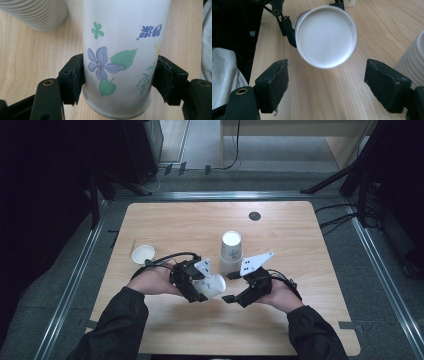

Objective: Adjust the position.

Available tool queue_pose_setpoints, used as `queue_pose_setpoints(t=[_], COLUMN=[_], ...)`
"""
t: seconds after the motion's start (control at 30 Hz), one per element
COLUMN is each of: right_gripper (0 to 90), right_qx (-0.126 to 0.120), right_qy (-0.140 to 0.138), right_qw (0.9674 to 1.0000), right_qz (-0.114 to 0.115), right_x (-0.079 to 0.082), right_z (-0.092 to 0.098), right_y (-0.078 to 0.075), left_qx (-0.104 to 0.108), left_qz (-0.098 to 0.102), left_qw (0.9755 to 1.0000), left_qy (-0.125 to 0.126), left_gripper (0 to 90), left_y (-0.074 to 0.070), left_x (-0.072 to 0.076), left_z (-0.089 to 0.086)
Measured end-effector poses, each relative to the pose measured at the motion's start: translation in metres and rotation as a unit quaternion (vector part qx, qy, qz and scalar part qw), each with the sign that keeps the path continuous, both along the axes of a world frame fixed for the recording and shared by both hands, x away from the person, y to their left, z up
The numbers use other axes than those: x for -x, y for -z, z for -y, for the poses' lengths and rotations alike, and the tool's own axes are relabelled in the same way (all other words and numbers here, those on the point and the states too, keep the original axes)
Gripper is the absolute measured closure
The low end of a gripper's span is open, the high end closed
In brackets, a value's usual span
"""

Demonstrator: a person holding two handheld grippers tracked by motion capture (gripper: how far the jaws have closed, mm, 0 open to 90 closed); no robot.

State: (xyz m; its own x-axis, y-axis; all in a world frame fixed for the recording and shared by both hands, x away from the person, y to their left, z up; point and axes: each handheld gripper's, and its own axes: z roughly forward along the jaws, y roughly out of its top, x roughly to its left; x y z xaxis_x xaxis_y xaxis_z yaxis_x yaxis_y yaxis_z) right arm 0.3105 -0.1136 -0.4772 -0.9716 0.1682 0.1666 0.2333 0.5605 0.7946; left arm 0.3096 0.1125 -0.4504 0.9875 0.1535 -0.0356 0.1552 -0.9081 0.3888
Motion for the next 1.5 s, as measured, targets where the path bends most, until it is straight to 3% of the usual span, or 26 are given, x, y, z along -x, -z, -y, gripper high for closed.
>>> queue_pose_setpoints(t=[0.37, 0.6, 0.77, 0.83, 0.9, 1.03, 1.2, 1.4, 1.5], right_gripper=[23.7, 33.5, 35.3, 35.2, 35.1, 35.1, 35.0, 34.9, 34.8], right_qx=[0.001, 0.007, 0.015, 0.016, 0.015, 0.006, 0.000, -0.010, -0.018], right_qy=[-0.024, -0.045, -0.048, -0.048, -0.046, -0.045, -0.039, -0.035, -0.026], right_qw=[0.9997, 0.9990, 0.9987, 0.9987, 0.9988, 0.9989, 0.9992, 0.9993, 0.9995], right_qz=[-0.007, 0.003, -0.001, -0.004, -0.006, -0.010, -0.009, -0.002, 0.000], right_x=[0.004, 0.007, 0.008, 0.008, 0.007, 0.006, 0.005, 0.002, 0.000], right_z=[-0.011, -0.017, -0.018, -0.019, -0.018, -0.014, -0.007, 0.002, 0.007], right_y=[0.003, 0.004, 0.004, 0.003, 0.002, -0.001, -0.005, -0.011, -0.014], left_qx=[-0.012, -0.011, -0.007, 0.002, 0.007, 0.034, 0.053, 0.073, 0.089], left_qz=[-0.003, 0.000, -0.003, 0.006, -0.003, 0.005, 0.009, -0.006, -0.004], left_qw=[0.9994, 0.9993, 0.9992, 0.9987, 0.9989, 0.9987, 0.9983, 0.9973, 0.9960], left_qy=[0.032, 0.036, 0.041, 0.050, 0.046, 0.037, 0.024, 0.005, -0.001], left_gripper=[31.1, 31.2, 31.3, 29.5, 25.7, 18.6, 18.0, 16.4, 16.3], left_y=[0.006, 0.007, 0.007, 0.007, 0.005, -0.001, -0.004, -0.005, -0.005], left_x=[0.010, 0.012, 0.012, 0.012, 0.011, 0.010, 0.009, 0.007, 0.007], left_z=[0.019, 0.022, 0.020, 0.019, 0.018, 0.013, 0.006, -0.005, -0.010])
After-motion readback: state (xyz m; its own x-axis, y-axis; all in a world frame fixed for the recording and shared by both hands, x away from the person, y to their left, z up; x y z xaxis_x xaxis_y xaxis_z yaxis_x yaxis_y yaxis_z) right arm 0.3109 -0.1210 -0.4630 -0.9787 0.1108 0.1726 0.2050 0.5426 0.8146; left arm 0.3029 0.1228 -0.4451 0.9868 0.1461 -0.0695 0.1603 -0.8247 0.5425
